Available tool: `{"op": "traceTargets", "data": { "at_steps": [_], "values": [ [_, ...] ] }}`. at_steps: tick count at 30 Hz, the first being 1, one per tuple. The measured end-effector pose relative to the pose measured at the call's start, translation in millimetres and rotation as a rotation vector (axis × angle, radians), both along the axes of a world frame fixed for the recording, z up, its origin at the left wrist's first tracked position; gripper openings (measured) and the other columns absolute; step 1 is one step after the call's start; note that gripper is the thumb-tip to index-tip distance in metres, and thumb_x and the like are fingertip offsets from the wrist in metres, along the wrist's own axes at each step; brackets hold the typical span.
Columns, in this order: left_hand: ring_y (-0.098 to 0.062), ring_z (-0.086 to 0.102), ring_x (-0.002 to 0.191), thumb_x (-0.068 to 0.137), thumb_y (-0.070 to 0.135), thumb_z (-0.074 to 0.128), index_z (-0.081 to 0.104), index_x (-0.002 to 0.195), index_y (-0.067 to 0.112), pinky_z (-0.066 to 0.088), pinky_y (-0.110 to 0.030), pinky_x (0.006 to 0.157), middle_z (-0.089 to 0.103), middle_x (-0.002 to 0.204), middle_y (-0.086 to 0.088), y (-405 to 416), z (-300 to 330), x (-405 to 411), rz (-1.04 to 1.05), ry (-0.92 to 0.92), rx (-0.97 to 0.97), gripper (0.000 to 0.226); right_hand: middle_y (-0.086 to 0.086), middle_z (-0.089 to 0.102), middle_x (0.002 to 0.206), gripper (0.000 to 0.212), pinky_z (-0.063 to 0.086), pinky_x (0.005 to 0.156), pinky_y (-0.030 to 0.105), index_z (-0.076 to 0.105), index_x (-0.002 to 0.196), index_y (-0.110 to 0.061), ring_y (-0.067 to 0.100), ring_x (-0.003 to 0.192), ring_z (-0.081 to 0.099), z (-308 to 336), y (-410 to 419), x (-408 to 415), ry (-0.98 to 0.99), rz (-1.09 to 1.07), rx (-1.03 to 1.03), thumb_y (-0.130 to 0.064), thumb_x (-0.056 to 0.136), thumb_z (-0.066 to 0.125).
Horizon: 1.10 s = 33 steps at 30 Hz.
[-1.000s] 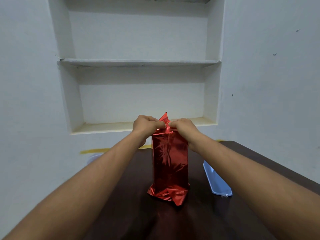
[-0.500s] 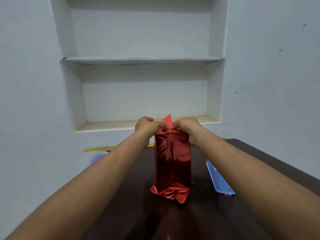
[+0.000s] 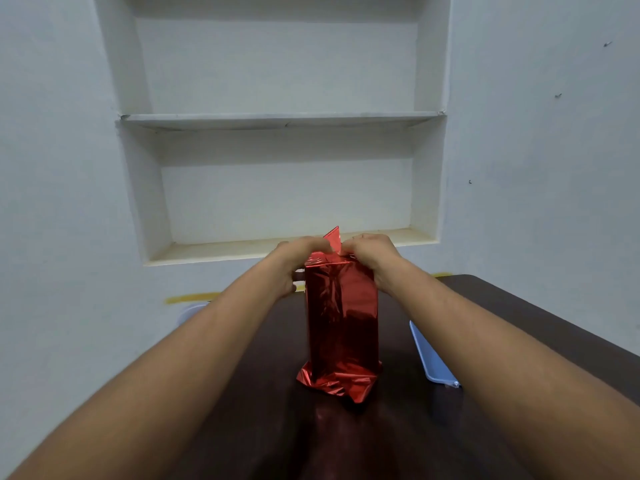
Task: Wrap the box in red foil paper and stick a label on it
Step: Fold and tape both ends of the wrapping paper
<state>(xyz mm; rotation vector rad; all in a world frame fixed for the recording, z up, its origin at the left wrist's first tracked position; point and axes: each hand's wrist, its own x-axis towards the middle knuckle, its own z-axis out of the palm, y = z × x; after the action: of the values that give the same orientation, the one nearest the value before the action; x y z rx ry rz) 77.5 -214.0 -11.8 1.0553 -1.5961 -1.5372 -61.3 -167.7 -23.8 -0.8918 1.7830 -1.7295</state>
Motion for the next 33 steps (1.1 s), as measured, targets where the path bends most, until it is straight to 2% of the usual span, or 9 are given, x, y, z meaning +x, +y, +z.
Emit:
{"op": "traceTargets", "data": {
  "at_steps": [3,5,9,14,21,24,27,30,33],
  "values": [
    [-0.015,0.060,0.061,0.074,0.018,0.075,0.068,0.116,0.013,0.045,-0.017,0.043,0.066,0.087,-0.002,5.3,-11.3,2.3,0.022,0.062,0.032,0.043,0.014,0.077,0.084,0.022,0.062,0.079,0.054,0.071,0.066,-0.014,0.032,0.081,0.075,-2.5,-3.0,1.1,0.035,-0.029,0.007,-0.015,0.044,0.069],
    [-0.013,0.058,0.047,0.074,0.014,0.072,0.067,0.118,0.008,0.042,-0.016,0.038,0.064,0.078,-0.003,8.3,-16.1,0.2,0.055,0.152,0.061,0.045,0.009,0.076,0.081,0.022,0.062,0.079,0.049,0.071,0.069,-0.014,0.029,0.083,0.074,0.2,1.8,6.3,0.067,-0.058,0.012,-0.018,0.048,0.067],
    [-0.018,0.058,0.039,0.073,0.008,0.067,0.070,0.098,0.006,0.045,-0.019,0.042,0.065,0.067,-0.007,15.6,-18.8,-5.9,0.073,0.265,0.099,0.025,0.003,0.073,0.090,0.024,0.054,0.071,0.036,0.070,0.072,-0.016,0.024,0.085,0.069,5.0,17.9,15.4,0.163,-0.105,0.016,-0.036,0.058,0.068],
    [-0.016,0.056,0.035,0.075,0.004,0.067,0.068,0.082,0.006,0.042,-0.014,0.038,0.064,0.059,-0.005,22.7,-18.0,-4.2,0.121,0.292,0.083,0.007,0.006,0.071,0.104,0.012,0.049,0.062,0.028,0.061,0.063,-0.020,0.020,0.077,0.063,0.0,16.4,14.3,0.204,-0.151,-0.003,-0.024,0.060,0.072],
    [-0.020,0.058,0.041,0.073,0.004,0.069,0.069,0.086,0.005,0.048,-0.021,0.048,0.065,0.061,-0.007,22.3,-18.9,-5.2,0.131,0.328,0.094,0.014,0.006,0.067,0.114,0.026,0.051,0.088,0.036,0.062,0.079,-0.023,0.023,0.100,0.064,-11.3,28.9,9.7,0.249,-0.201,-0.026,-0.049,0.079,0.064],
    [-0.019,0.057,0.039,0.074,0.003,0.069,0.067,0.088,0.005,0.047,-0.020,0.044,0.064,0.064,-0.008,21.3,-19.3,-4.9,0.128,0.336,0.099,0.014,0.006,0.066,0.116,0.023,0.047,0.095,0.037,0.062,0.084,-0.025,0.023,0.107,0.061,-26.1,54.8,3.6,0.287,-0.255,-0.046,-0.047,0.090,0.061],
    [-0.019,0.056,0.041,0.074,0.003,0.070,0.067,0.088,0.006,0.047,-0.021,0.045,0.063,0.067,-0.007,20.5,-21.1,-6.2,0.136,0.349,0.101,0.014,0.004,0.067,0.097,0.029,0.050,0.094,0.044,0.058,0.073,-0.021,0.026,0.099,0.062,-43.1,89.7,-2.3,0.364,-0.297,-0.062,-0.038,0.097,0.057],
    [-0.018,0.057,0.042,0.072,0.004,0.072,0.068,0.086,0.007,0.046,-0.021,0.047,0.064,0.066,-0.007,19.6,-24.1,-9.4,0.145,0.367,0.102,0.015,0.004,0.067,0.106,0.018,0.049,0.081,0.036,0.066,0.079,-0.021,0.028,0.103,0.063,-59.5,122.9,-19.4,0.587,-0.414,0.141,-0.026,0.092,0.054],
    [-0.021,0.058,0.050,0.070,0.005,0.074,0.068,0.086,0.008,0.050,-0.027,0.056,0.065,0.071,-0.009,18.0,-25.5,-10.2,0.150,0.390,0.093,0.017,0.008,0.060,0.112,0.022,0.050,0.075,0.035,0.062,0.087,-0.019,0.036,0.101,0.062,-65.8,142.4,-42.1,0.740,-0.479,0.530,-0.036,0.084,0.049]
  ]
}}
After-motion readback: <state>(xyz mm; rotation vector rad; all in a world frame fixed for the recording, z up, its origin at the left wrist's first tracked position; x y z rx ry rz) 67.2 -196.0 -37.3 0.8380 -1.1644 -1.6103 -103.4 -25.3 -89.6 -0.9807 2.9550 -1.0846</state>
